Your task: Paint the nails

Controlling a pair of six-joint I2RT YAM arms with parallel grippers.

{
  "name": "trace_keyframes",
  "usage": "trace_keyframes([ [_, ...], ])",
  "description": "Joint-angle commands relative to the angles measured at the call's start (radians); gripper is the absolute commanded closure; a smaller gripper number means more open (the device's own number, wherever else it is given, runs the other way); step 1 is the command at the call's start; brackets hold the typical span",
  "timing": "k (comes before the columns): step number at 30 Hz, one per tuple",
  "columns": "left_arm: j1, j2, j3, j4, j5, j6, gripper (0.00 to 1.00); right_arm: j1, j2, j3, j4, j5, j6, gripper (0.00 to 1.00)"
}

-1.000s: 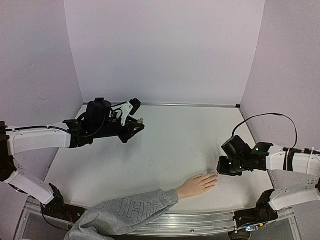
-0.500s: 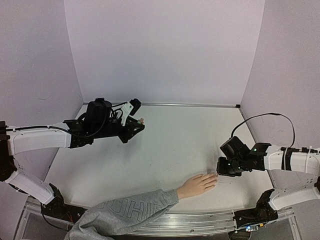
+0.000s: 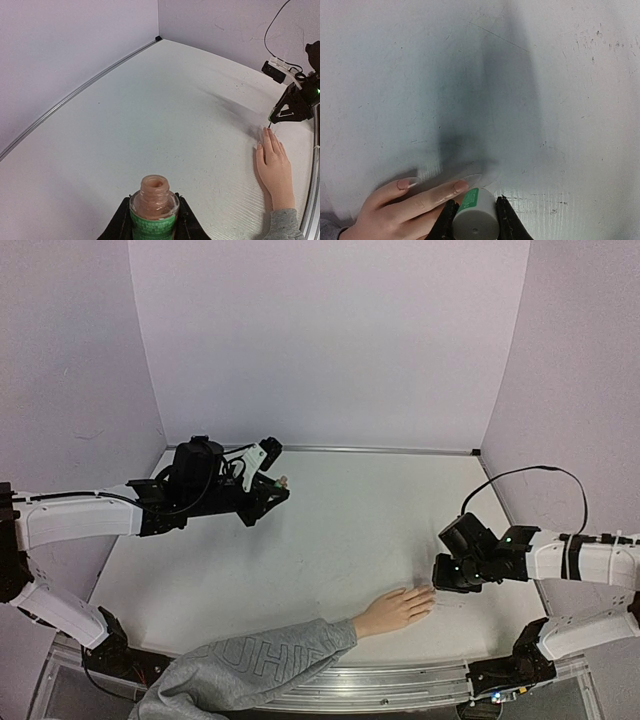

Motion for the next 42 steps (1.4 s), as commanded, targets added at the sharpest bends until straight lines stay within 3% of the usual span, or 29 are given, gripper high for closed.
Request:
trace_keyframes([
  [1, 0.002, -0.008, 0.046, 0.064, -0.008, 0.005, 1.00, -0.004, 0.018, -0.008, -0.011, 0.026, -0.011, 1.00],
  [42, 0.002, -0.006, 0.048, 0.063, -0.008, 0.009, 1.00, -0.003, 0.045, -0.008, -0.052, 0.052, 0.038, 1.00],
])
